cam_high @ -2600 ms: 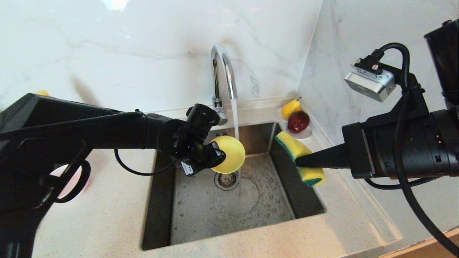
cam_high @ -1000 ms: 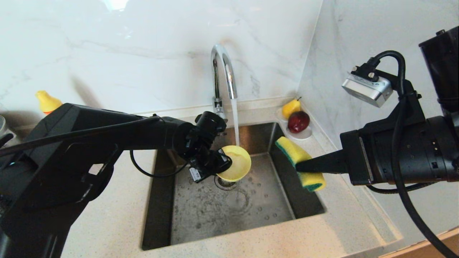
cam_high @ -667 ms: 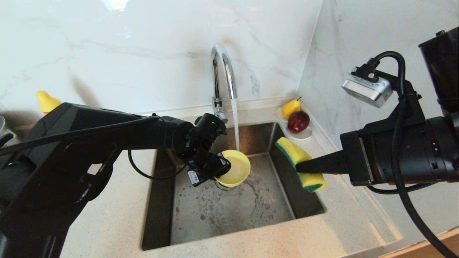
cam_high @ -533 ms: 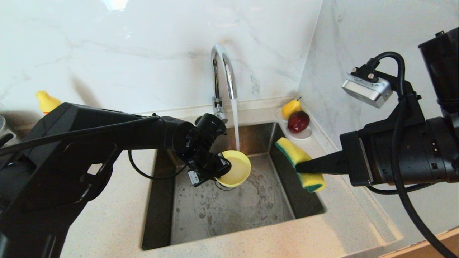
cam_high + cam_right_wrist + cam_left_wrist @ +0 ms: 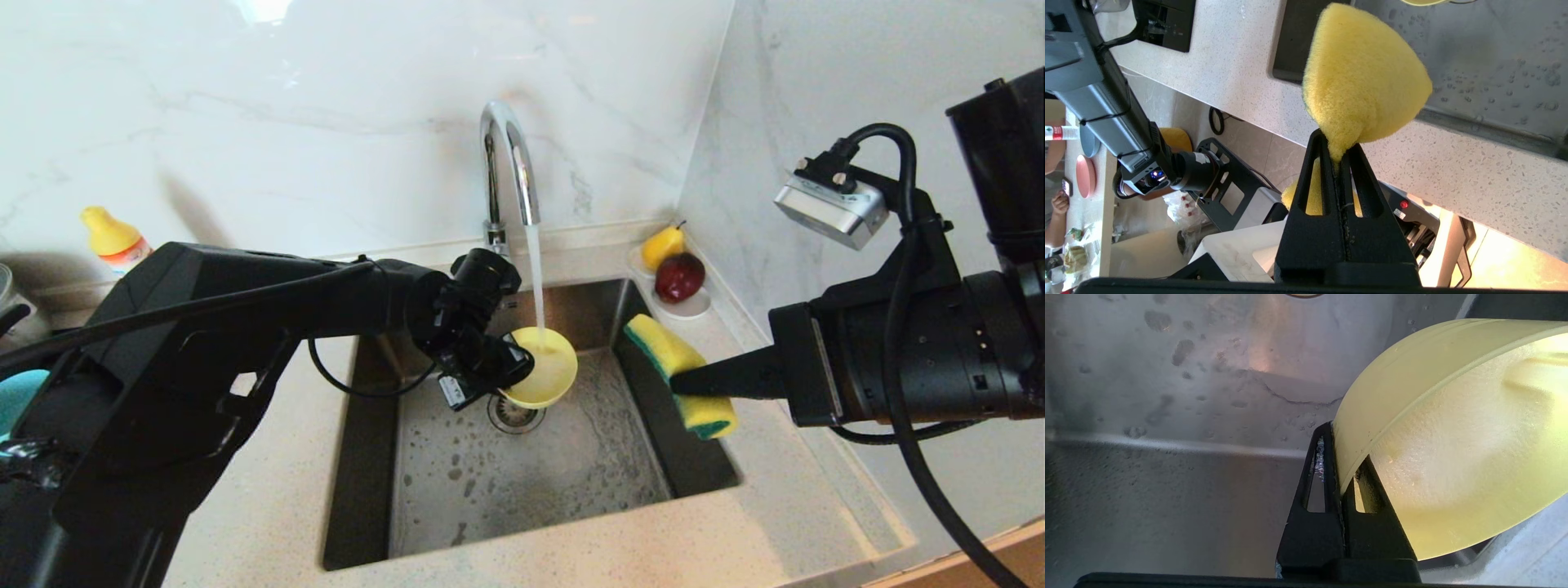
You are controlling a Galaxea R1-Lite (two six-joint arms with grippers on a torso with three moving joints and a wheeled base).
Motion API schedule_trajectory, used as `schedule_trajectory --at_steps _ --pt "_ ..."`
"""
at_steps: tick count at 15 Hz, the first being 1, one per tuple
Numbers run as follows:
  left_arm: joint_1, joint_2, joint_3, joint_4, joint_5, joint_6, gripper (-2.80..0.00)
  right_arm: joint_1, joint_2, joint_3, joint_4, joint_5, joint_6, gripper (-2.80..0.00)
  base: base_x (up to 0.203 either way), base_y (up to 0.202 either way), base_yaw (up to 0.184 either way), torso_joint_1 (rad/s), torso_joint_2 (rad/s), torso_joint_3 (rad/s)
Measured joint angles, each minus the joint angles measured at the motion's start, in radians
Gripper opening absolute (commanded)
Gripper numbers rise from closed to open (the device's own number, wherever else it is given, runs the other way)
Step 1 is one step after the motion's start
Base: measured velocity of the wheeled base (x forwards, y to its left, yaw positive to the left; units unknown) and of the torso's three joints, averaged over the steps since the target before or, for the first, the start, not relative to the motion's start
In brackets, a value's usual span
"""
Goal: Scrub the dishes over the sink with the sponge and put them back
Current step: Rinse the bowl
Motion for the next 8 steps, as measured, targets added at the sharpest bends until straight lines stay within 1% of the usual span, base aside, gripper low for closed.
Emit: schedule_trajectory --at_steps 6,8 --pt "0.000 0.018 -0.011 0.003 0.000 -0.002 -2.80 -0.002 0.001 0.004 -0.001 0.000 0.000 -2.80 0.000 0.000 0.000 0.000 0.00 0.000" --pt "0.000 0.012 0.005 0.013 0.000 -0.002 -2.80 -0.003 -0.001 0.004 -0.001 -0.001 0.000 -2.80 0.000 0.000 0.000 0.000 0.00 0.000"
